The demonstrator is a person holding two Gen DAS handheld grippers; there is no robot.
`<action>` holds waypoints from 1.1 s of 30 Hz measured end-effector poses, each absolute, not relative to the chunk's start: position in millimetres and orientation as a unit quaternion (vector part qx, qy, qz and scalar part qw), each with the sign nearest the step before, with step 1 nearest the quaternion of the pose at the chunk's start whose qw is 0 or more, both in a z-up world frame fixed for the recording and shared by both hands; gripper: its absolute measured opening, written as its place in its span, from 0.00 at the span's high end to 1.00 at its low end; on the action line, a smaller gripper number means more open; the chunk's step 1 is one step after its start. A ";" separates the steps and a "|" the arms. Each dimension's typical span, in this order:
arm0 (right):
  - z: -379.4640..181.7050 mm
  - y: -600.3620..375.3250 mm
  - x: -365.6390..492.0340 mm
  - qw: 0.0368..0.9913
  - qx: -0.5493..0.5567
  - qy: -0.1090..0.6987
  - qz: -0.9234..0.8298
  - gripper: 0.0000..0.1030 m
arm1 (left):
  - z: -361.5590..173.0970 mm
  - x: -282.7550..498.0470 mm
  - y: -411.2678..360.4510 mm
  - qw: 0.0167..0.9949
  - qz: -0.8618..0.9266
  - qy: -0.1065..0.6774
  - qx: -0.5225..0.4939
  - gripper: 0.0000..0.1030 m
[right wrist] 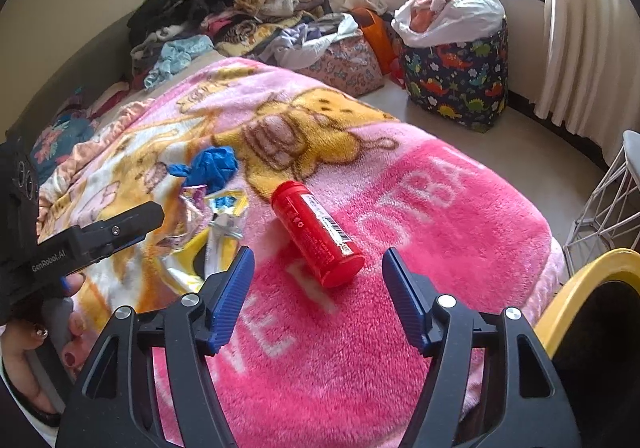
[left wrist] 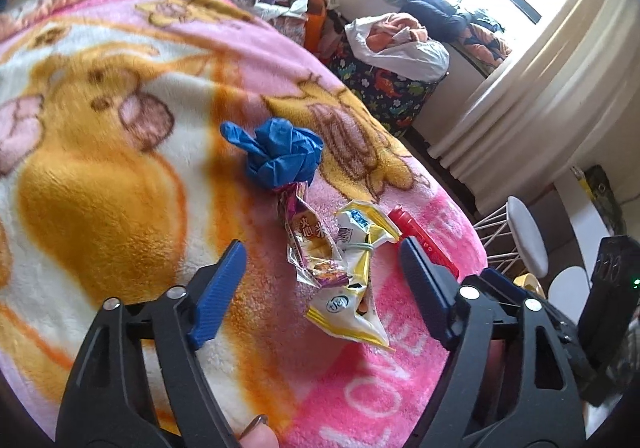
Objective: Collect trash
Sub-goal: 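Grasp the pink snack wrapper with the left gripper while the right grasps the red tube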
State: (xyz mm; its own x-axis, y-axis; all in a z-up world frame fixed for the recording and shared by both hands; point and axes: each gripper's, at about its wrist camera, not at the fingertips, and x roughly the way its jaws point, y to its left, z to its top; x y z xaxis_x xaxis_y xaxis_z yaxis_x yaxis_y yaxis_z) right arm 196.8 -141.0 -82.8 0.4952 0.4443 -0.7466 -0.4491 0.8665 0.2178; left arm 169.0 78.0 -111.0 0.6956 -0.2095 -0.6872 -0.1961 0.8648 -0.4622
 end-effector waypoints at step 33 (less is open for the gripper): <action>-109.4 -135.7 177.7 0.830 0.044 0.485 0.271 0.67 | -128.9 171.0 84.0 0.855 -0.002 0.422 -0.301 0.77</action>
State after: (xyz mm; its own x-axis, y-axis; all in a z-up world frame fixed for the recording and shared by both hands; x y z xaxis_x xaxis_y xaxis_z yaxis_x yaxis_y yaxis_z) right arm 177.7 -135.7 -109.4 0.3828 0.4923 -0.7818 -0.4078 0.8493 0.3352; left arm 171.0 84.0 -128.9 0.6441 -0.2578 -0.7202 -0.2508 0.8183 -0.5173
